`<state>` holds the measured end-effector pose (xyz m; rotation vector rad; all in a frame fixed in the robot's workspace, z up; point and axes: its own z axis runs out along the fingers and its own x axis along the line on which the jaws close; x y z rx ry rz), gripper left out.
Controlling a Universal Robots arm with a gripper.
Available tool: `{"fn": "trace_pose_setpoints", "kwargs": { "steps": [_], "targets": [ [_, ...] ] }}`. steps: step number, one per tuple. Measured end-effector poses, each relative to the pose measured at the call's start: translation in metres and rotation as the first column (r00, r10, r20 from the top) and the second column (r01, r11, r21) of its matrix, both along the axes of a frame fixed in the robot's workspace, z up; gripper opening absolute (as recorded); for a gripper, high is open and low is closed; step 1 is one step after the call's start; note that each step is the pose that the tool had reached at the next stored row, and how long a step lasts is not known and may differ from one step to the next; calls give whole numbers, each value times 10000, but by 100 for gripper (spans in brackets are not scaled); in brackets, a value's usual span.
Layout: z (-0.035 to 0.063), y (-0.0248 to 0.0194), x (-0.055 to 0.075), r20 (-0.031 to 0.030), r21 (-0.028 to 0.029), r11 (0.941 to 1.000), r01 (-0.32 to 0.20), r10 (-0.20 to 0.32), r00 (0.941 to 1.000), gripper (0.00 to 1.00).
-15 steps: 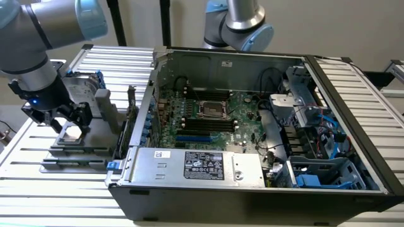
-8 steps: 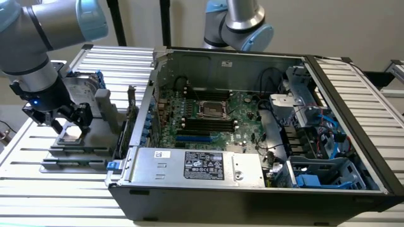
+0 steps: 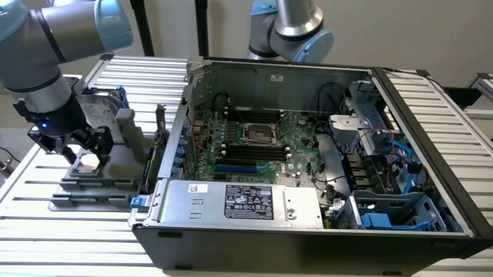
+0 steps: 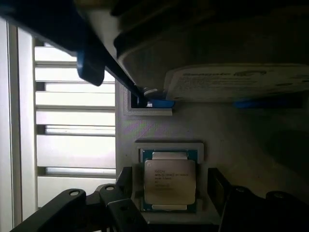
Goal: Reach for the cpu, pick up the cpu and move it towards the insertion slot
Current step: 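Pick up the cpu and move it towards the insertion slot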
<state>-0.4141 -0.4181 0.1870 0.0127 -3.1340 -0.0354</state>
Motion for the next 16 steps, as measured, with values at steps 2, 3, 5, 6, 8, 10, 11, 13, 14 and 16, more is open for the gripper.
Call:
{"fn": "trace_pose_setpoints", "kwargs": {
  "steps": [2,3,5,6,8,10,11,13,14,16],
  "targets": [
    [-1,10,0,0,-78,10000,0,0,10000,73],
    [-1,14,0,-2,-133,9999,-1,1,10000,73],
    [-1,24,0,-1,-280,9996,-6,6,10000,73],
    [-1,29,0,-1,-336,9994,-7,7,10000,73],
    [-2,33,0,1,-365,9993,-14,14,10000,73],
    [-1,33,0,-2,-367,9993,-25,25,10000,73],
    [0,34,0,-3,-367,9993,-33,33,10000,73],
    [-1,34,1,-1,-366,9993,-66,66,10000,73],
    [-1,34,1,-2,-366,9993,-93,93,10000,73],
    [-1,34,1,-1,-367,9992,-164,165,9999,73]
  ]
}}
